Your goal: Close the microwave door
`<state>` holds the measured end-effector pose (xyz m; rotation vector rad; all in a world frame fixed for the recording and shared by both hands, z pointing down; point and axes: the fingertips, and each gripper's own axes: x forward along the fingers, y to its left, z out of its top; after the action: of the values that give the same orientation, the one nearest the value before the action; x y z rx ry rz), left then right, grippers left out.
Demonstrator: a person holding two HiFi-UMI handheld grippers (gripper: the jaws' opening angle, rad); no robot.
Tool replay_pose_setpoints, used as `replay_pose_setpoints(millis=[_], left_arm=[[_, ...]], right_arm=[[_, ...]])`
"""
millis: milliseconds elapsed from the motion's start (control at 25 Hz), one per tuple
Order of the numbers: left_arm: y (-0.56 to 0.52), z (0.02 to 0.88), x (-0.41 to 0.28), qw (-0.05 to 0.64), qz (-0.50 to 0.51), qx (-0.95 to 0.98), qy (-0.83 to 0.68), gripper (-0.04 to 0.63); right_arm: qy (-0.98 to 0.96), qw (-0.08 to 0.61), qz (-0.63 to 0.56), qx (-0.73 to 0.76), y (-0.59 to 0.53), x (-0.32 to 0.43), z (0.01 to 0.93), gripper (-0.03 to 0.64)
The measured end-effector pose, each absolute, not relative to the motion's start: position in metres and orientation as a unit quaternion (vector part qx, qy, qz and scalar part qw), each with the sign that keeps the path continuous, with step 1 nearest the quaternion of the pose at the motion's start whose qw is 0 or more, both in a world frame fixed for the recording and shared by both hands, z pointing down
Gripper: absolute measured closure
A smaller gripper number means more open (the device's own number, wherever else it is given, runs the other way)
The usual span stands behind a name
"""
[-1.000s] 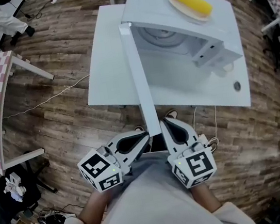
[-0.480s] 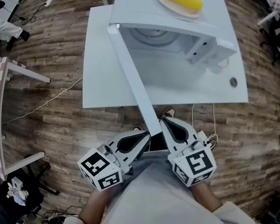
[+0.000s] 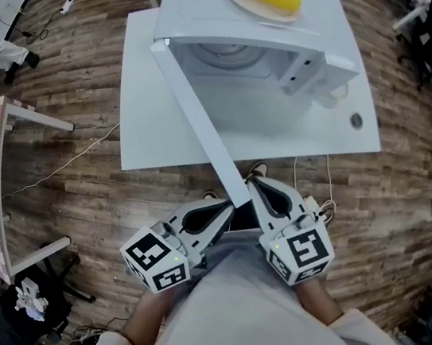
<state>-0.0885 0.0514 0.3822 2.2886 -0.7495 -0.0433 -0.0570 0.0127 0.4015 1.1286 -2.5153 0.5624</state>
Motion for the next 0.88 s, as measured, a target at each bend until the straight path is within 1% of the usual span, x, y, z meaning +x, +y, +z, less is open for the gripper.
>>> replay_pose_setpoints(millis=[880], left_arm=[[0.030, 0.382, -0.054, 0.376, -0.008, 0.892, -0.251, 0.577]], right_arm=[[-0.866, 0.157, 0.205, 0.429, -0.011, -0.023, 0.400, 0.594]])
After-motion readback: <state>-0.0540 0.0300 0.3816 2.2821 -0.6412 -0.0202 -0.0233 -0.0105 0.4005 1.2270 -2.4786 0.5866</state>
